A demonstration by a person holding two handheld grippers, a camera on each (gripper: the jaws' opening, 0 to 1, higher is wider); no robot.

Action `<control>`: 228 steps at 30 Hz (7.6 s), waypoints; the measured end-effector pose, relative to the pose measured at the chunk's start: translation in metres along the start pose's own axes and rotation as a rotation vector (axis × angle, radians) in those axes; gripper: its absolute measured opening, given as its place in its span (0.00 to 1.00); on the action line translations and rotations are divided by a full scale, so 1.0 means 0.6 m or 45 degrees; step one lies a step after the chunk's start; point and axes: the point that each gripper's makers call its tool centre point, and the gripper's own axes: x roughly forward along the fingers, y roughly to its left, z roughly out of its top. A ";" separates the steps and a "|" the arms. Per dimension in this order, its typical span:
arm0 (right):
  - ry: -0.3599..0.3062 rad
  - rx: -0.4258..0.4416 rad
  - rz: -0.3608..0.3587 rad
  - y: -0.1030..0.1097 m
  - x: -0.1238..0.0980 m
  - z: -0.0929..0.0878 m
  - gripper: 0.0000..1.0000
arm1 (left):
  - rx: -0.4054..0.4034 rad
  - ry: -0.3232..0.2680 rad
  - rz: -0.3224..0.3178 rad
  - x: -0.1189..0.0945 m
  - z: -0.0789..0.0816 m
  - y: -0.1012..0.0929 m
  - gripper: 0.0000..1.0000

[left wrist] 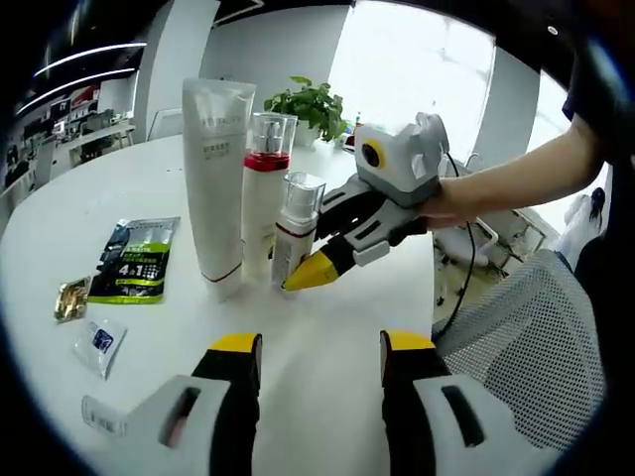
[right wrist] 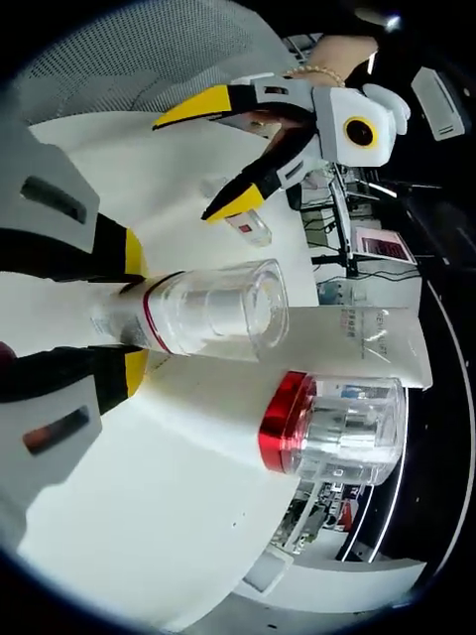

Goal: Arrange the skincare products in the storage area until every visible bottle or jar stands upright without overlapping.

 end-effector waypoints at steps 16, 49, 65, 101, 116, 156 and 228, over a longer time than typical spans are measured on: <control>0.011 0.049 -0.005 0.006 -0.022 0.002 0.31 | -0.001 -0.011 0.012 -0.007 0.006 0.001 0.44; 0.020 0.207 -0.266 0.066 -0.099 0.011 0.76 | -0.283 -0.122 0.279 -0.176 -0.050 0.037 0.80; -0.041 0.313 -0.299 0.110 -0.112 0.038 0.91 | -0.384 -0.181 0.469 -0.285 -0.086 0.078 0.85; -0.013 0.305 -0.327 0.123 -0.118 0.050 0.98 | -0.128 -0.059 0.399 -0.270 -0.063 0.112 0.88; 0.020 0.288 -0.339 0.121 -0.117 0.041 0.96 | 0.282 0.198 0.206 -0.194 -0.062 0.149 0.69; 0.078 0.311 -0.375 0.112 -0.118 0.021 0.90 | 0.359 0.477 0.013 -0.096 -0.124 0.196 0.26; -0.601 0.753 0.601 0.281 -0.118 0.350 0.23 | -0.515 -0.666 -0.477 -0.269 0.131 -0.106 0.26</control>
